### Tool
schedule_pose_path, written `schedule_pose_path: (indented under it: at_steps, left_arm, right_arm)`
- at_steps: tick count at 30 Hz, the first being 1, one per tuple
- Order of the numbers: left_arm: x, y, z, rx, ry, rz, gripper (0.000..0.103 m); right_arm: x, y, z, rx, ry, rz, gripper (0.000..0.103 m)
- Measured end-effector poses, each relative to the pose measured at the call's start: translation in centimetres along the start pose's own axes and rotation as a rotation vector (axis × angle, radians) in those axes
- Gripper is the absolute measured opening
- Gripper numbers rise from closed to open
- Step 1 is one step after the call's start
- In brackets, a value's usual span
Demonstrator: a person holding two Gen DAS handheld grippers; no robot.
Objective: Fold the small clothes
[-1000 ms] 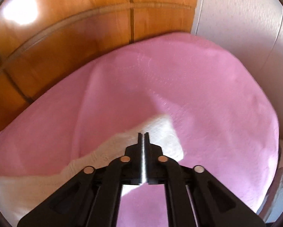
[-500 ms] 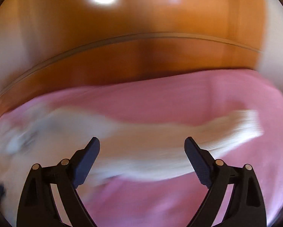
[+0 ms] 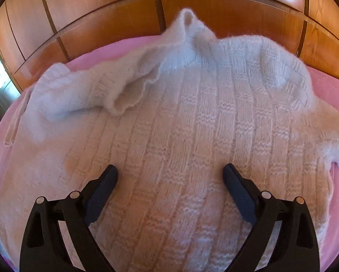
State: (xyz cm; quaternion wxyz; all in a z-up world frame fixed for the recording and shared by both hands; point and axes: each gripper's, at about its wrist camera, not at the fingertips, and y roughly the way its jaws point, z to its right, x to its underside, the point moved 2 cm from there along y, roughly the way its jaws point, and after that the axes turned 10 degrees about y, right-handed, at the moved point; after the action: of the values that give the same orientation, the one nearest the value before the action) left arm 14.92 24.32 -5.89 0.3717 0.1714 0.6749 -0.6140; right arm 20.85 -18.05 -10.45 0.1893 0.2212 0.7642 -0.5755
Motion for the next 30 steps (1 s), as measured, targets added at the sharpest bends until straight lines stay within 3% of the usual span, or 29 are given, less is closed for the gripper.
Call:
schedule_pose_path:
  at_steps: [2,4,5,6,7,8,9,13,16,19,21,23,26,28,30]
  left_arm:
    - [-0.2,1.2,2.6,-0.024,0.139,-0.005,0.076]
    - [0.1,3.9,4.9,-0.102,0.269,-0.068,0.076]
    - [0.3,5.4,5.0,-0.125,0.293,-0.109,0.061]
    - [0.5,7.0,4.7,-0.139,0.290,-0.159,0.029]
    - [0.4,8.0,3.8,-0.132,0.239,-0.193,0.026]
    - [0.0,7.7,3.0,-0.106,0.184,-0.174,0.015]
    - [-0.6,7.1,2.1,-0.089,0.145,-0.159,0.013]
    - [-3.5,1.6,-4.0,-0.137,0.020,-0.050,0.011]
    - [-5.2,-1.4,-9.3,-0.208,-0.043,-0.023,0.011]
    - [-5.8,-2.6,-13.3,-0.303,-0.092,-0.041,0.011]
    - [-5.6,-2.8,-15.3,-0.327,-0.132,-0.066,0.011]
    - [-4.9,-2.0,-16.1,-0.358,-0.147,-0.099,0.011]
    - [-3.7,-0.4,-17.1,-0.359,-0.196,-0.147,0.012]
    - [-3.2,0.8,-17.5,-0.344,-0.210,-0.182,0.016]
    - [-2.4,1.6,-17.8,-0.359,-0.220,-0.223,0.022]
  right_arm:
    - [0.0,-0.2,0.4,-0.004,0.001,0.003,0.096]
    - [0.4,-0.3,0.5,0.000,-0.008,0.002,0.097]
    - [0.3,-0.4,0.7,0.001,-0.010,0.002,0.098]
    - [0.6,-0.4,0.7,0.002,-0.010,0.002,0.099]
    - [0.5,-0.5,1.0,0.002,-0.011,0.002,0.099]
    - [0.4,-0.6,1.3,0.001,-0.010,0.002,0.099]
    - [0.9,-0.3,0.2,0.002,-0.009,0.003,0.099]
    - [0.2,-0.2,-0.2,0.001,-0.019,-0.021,0.097]
    - [-0.7,-0.2,-1.0,-0.035,-0.047,-0.031,0.088]
    - [-2.3,0.8,-1.6,-0.056,-0.070,-0.051,0.077]
    - [-3.9,1.9,-2.3,-0.052,-0.107,-0.055,0.067]
    - [-5.8,2.8,-3.0,-0.062,-0.106,-0.061,0.065]
    - [-9.3,4.5,-4.0,-0.033,-0.093,-0.029,0.066]
    - [-10.9,6.1,-3.9,0.035,-0.064,-0.013,0.079]
    - [-11.2,7.1,-3.3,0.080,-0.028,-0.021,0.082]
